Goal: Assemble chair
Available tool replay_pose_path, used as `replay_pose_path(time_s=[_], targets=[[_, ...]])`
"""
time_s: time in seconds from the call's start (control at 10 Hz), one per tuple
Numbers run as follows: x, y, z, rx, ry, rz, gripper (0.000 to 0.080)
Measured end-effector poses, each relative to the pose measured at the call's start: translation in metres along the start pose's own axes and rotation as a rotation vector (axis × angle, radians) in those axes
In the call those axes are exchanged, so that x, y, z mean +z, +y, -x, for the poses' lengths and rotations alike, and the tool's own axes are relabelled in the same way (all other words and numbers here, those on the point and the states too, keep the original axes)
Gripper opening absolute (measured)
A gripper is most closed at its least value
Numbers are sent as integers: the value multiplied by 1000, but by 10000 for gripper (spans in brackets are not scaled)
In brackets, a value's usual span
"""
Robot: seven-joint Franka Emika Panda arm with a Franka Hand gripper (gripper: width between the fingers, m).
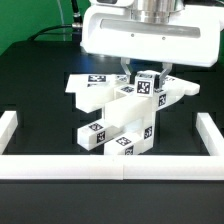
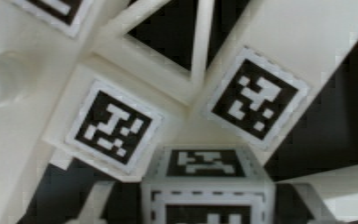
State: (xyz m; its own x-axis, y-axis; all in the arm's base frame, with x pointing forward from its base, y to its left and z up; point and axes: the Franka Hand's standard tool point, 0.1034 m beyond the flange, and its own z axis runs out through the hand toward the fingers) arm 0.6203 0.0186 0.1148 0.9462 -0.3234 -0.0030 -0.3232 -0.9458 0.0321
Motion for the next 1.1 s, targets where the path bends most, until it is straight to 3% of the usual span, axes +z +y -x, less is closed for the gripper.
replay_pose_path(time_s=[1.1], targets=[[0,-9,3,646,-17,-24,287]])
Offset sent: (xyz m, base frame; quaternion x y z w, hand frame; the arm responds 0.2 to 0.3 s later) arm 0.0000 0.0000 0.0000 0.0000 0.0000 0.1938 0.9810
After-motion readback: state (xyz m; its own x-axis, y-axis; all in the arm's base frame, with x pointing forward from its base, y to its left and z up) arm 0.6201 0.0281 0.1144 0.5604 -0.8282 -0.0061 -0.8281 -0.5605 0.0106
